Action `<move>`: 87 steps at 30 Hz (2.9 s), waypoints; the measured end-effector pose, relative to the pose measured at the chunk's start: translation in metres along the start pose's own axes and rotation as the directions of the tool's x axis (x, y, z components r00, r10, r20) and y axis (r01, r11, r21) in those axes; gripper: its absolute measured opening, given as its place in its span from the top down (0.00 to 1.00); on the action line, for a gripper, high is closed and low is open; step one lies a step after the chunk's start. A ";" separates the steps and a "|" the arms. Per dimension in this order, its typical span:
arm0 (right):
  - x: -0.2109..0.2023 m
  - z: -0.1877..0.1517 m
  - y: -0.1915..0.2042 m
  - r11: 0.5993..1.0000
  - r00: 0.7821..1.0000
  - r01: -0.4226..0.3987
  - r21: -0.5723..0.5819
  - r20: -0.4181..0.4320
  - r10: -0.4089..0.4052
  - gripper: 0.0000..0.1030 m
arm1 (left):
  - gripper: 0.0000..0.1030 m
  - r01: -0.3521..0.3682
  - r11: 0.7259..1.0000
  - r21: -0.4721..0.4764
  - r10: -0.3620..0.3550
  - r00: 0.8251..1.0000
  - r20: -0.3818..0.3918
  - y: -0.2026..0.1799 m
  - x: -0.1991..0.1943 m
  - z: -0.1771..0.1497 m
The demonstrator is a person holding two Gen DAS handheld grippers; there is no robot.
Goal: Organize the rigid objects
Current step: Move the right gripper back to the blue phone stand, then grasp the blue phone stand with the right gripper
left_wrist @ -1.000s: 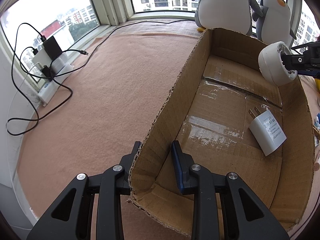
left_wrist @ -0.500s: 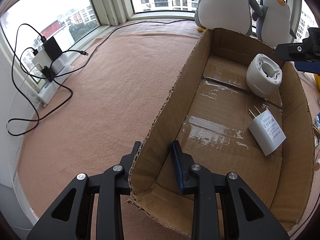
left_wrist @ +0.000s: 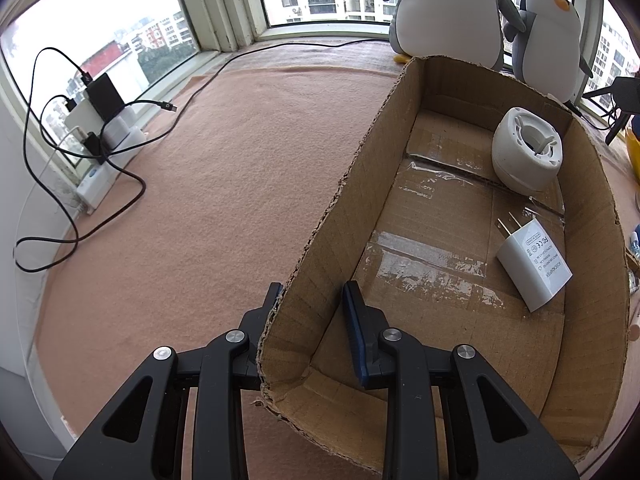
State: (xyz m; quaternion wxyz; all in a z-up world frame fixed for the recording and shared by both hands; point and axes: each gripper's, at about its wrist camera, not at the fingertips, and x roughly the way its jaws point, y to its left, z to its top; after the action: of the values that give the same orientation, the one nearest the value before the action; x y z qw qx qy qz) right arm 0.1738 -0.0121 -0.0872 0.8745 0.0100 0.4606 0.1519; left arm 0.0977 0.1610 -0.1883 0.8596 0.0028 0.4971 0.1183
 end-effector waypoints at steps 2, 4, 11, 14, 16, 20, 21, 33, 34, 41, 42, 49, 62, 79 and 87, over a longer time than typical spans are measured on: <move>-0.014 -0.003 -0.006 1.000 1.000 0.004 0.004 0.015 -0.004 0.43 | 0.74 -0.001 1.000 0.001 0.001 1.000 0.000 0.000 0.000 0.000; -0.029 -0.006 -0.012 1.000 1.000 0.008 0.013 0.028 -0.009 0.43 | 0.74 -0.001 1.000 0.001 0.001 1.000 0.000 0.000 0.000 0.000; -0.095 -0.020 -0.046 0.998 0.996 0.029 0.058 0.079 -0.034 0.43 | 0.74 0.002 1.000 0.004 -0.002 1.000 0.002 0.001 0.000 0.000; -0.127 -0.029 -0.062 0.995 0.992 0.054 0.079 0.109 -0.062 0.43 | 0.74 0.001 1.000 0.005 -0.001 1.000 0.002 0.000 0.000 0.000; -0.148 -0.037 -0.074 0.993 0.988 0.077 0.095 0.124 -0.088 0.43 | 0.74 0.001 1.000 0.009 -0.001 1.000 0.003 0.000 -0.001 0.000; -0.186 -0.053 -0.096 0.985 0.981 0.112 0.131 0.142 -0.131 0.43 | 0.74 0.001 1.000 0.016 -0.001 1.000 0.005 -0.001 -0.001 0.000; -0.194 -0.057 -0.101 0.983 0.979 0.125 0.137 0.146 -0.145 0.43 | 0.74 0.002 1.000 0.018 -0.002 1.000 0.005 0.000 -0.001 0.000; -0.203 -0.117 -0.142 0.968 0.972 0.197 0.153 0.101 -0.213 0.43 | 0.74 -0.003 0.999 0.037 0.003 1.000 0.005 -0.001 -0.001 -0.001; -0.198 -0.121 -0.145 0.969 0.973 0.197 0.146 0.096 -0.212 0.43 | 0.74 -0.004 0.999 0.037 0.003 1.000 0.005 -0.001 -0.001 -0.001; -0.154 -0.138 -0.158 0.978 0.981 0.184 0.097 0.044 -0.189 0.43 | 0.74 -0.002 0.999 0.035 0.002 1.000 0.000 -0.001 -0.001 -0.001; -0.145 -0.139 -0.159 0.978 0.980 0.192 0.083 0.029 -0.195 0.43 | 0.74 -0.001 0.999 0.034 0.001 1.000 -0.001 0.000 -0.001 -0.001; -0.091 -0.144 -0.159 0.978 0.974 0.210 -0.018 -0.086 -0.211 0.43 | 0.74 -0.003 1.000 0.024 0.003 1.000 -0.001 0.001 -0.001 -0.002; -0.020 -0.142 -0.175 0.984 0.947 0.172 -0.037 -0.270 -0.176 0.57 | 0.74 -0.001 1.000 0.019 0.001 1.000 -0.005 0.002 0.000 -0.002; 0.002 -0.133 -0.177 0.986 0.928 0.145 -0.078 -0.336 -0.163 0.68 | 0.74 -0.001 1.000 0.020 0.001 1.000 -0.005 0.002 0.000 -0.002; -0.005 -0.133 -0.182 0.988 0.937 0.156 -0.021 -0.312 -0.155 0.68 | 0.73 0.000 1.000 0.020 0.001 1.000 -0.005 0.002 -0.001 -0.002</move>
State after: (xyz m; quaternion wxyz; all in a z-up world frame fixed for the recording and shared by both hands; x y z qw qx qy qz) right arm 0.1109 -0.2032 -0.1885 0.7997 -0.0489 0.5929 0.0811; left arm 0.0955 0.1623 -0.1886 0.8582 0.0110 0.5005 0.1137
